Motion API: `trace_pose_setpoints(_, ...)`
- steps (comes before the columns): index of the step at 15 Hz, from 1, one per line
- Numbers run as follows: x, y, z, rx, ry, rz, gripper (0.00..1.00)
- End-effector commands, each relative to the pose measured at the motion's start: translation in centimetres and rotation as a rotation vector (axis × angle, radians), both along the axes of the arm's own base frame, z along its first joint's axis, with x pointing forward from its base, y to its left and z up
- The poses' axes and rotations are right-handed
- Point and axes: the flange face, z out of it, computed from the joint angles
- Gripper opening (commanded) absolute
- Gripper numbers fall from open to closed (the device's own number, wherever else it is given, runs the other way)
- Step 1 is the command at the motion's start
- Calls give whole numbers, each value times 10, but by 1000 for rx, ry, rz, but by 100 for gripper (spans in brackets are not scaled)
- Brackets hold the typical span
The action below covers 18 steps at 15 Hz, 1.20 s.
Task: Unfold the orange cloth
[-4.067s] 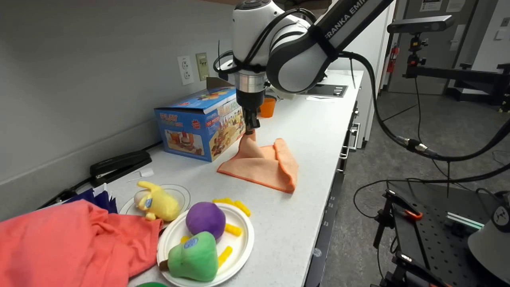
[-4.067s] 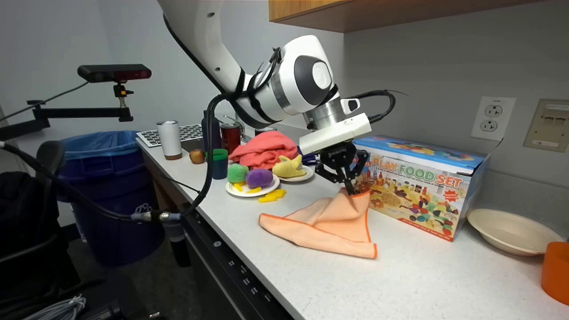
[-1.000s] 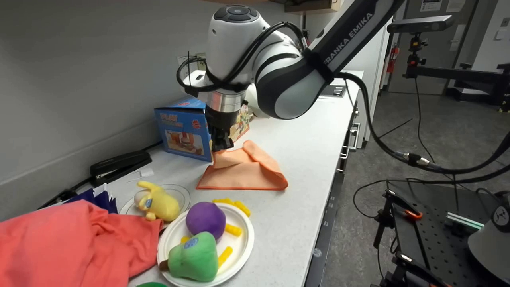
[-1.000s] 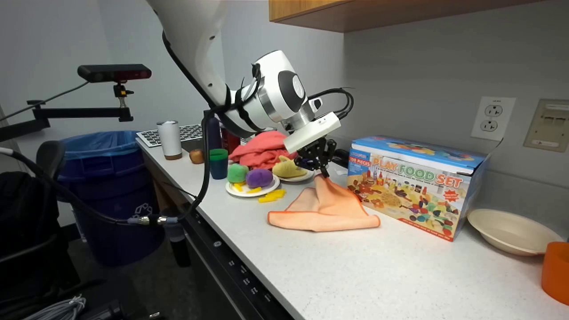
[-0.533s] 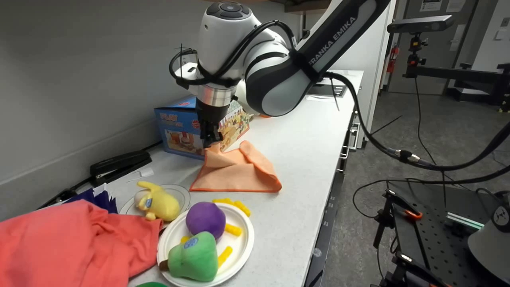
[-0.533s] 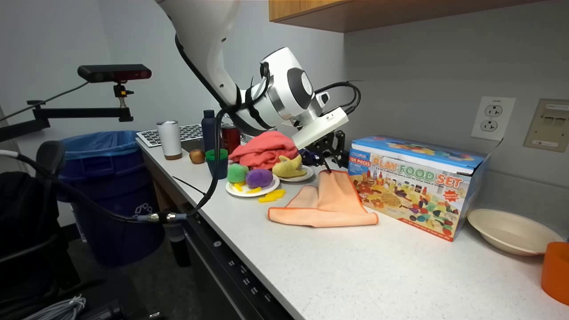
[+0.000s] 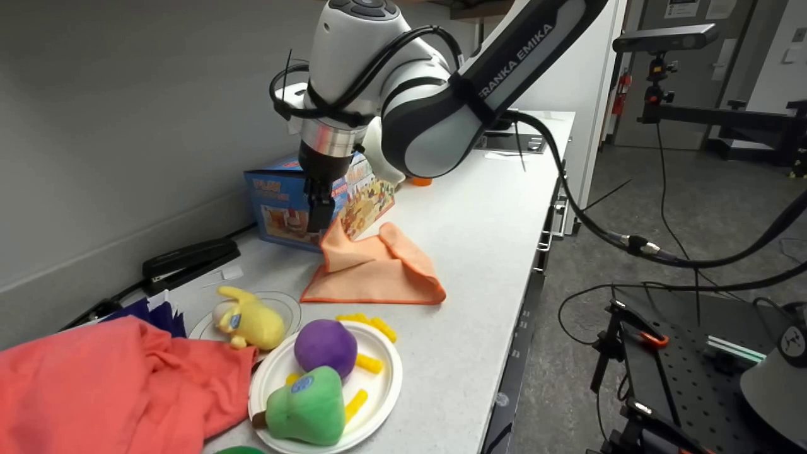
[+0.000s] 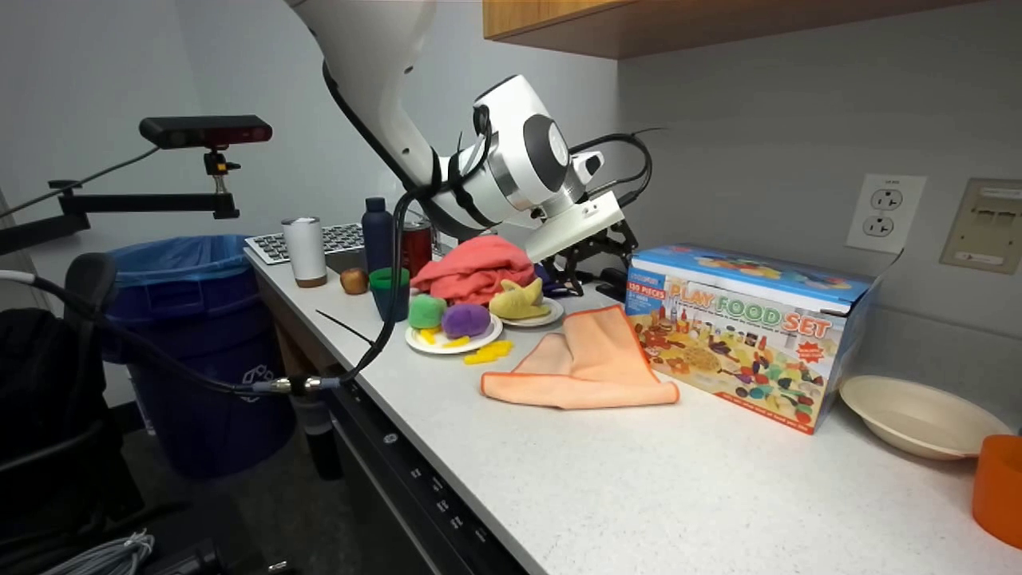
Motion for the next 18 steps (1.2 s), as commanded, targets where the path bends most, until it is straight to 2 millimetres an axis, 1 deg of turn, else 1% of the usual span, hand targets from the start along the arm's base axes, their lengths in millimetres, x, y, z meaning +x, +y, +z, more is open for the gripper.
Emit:
trace_pose_setpoints(1,-13,-2,13,12,87,-83,100)
trace_pose_setpoints(3,-23,-2,21,24,145,-116,100)
trace_pose_setpoints(6,-36,5,29,47,223,-155,100)
trace_pose_setpoints(8,-44,10,30,84,290,-146,100)
trace_pose_setpoints(11,-45,4,25,134,382,-145,100)
trace_pose_setpoints(14,-42,-14,10,144,466,-192,100)
trace_pose_setpoints(18,-35,-42,-14,199,565,-195,100)
